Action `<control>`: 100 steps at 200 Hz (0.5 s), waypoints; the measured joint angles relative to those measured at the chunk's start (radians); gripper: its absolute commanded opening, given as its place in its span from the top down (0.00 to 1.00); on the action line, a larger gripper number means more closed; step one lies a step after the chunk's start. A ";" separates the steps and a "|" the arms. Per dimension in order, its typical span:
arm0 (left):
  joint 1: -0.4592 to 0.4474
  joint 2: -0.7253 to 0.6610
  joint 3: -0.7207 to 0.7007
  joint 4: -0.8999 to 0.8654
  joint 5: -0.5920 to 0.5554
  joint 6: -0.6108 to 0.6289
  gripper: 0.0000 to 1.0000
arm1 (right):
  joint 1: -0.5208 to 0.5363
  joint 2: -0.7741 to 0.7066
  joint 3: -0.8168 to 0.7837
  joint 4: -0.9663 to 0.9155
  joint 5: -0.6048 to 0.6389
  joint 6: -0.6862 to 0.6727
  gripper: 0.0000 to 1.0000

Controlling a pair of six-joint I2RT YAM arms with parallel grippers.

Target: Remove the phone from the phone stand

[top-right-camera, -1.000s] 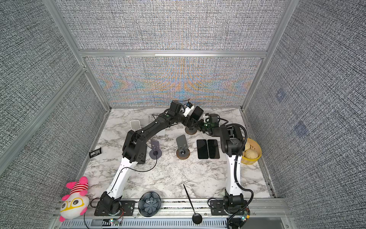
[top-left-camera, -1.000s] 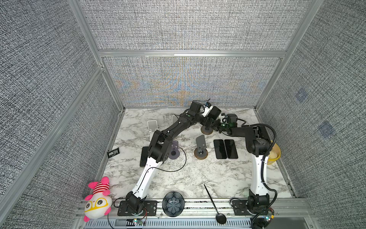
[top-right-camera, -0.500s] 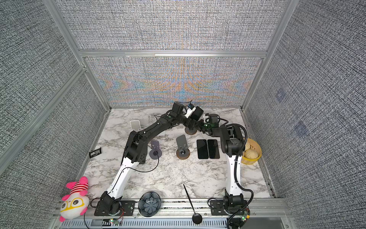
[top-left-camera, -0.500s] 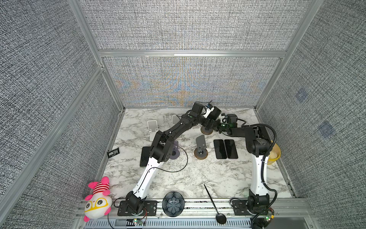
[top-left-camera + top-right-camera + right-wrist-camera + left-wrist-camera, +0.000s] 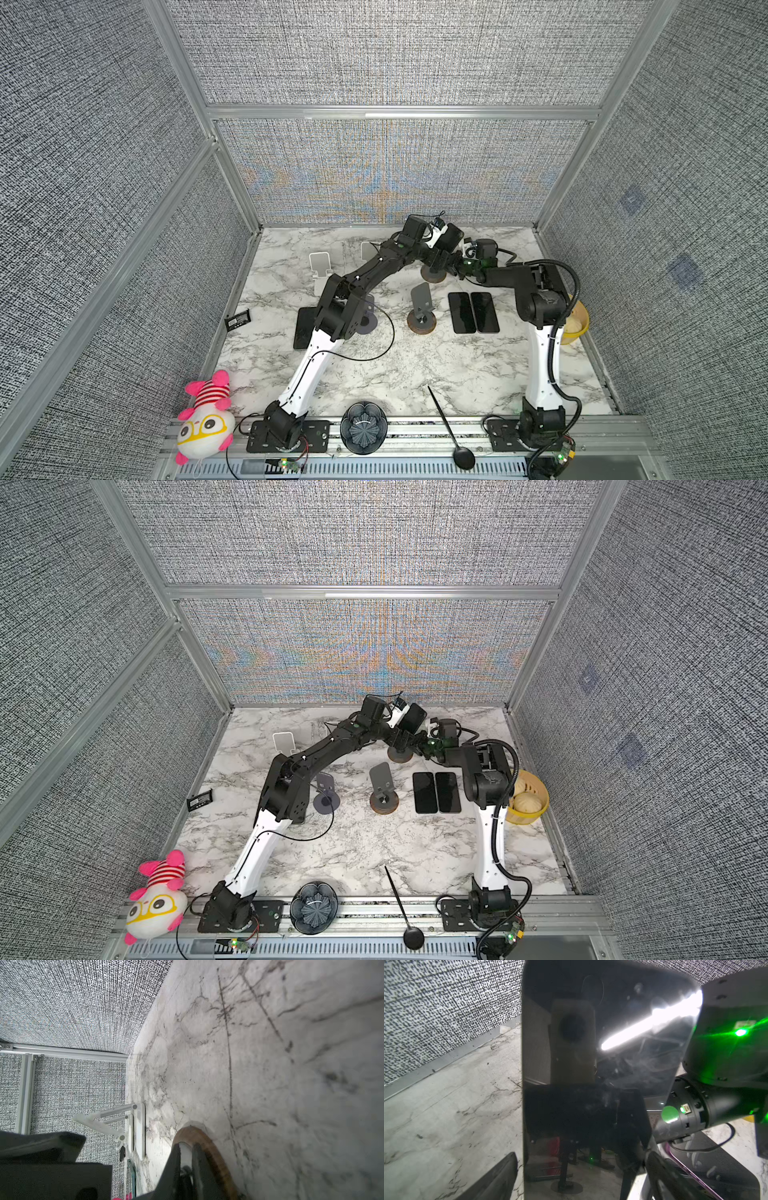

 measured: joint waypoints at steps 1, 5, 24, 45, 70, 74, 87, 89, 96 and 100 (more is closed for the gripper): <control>0.000 0.000 0.000 0.000 0.000 0.000 0.12 | 0.000 0.000 0.000 0.000 0.000 0.000 0.85; 0.000 0.000 0.001 0.000 0.000 0.000 0.15 | 0.000 0.000 0.000 0.000 0.000 -0.001 0.85; 0.000 0.003 0.008 0.000 0.000 0.000 0.20 | 0.000 0.000 0.000 0.000 0.000 -0.002 0.85; 0.000 0.014 0.027 -0.001 0.000 0.001 0.26 | 0.000 0.000 0.000 0.000 0.000 -0.002 0.85; 0.001 0.022 0.039 -0.003 0.001 0.006 0.29 | 0.000 0.001 0.000 0.000 0.001 -0.003 0.85; 0.001 0.022 0.039 -0.003 0.001 0.007 0.30 | 0.000 0.001 0.000 0.000 0.000 -0.003 0.85; 0.001 0.022 0.039 -0.004 0.001 0.006 0.30 | 0.000 0.001 0.000 0.000 0.000 -0.006 0.85; 0.001 0.022 0.039 -0.004 0.001 0.006 0.30 | 0.000 0.001 0.000 0.000 0.000 -0.006 0.85; 0.001 0.022 0.039 -0.004 0.001 0.007 0.30 | 0.000 0.001 0.000 0.000 0.000 -0.006 0.85; 0.001 0.022 0.039 -0.004 0.001 0.007 0.30 | 0.000 0.001 0.000 0.000 0.000 -0.006 0.85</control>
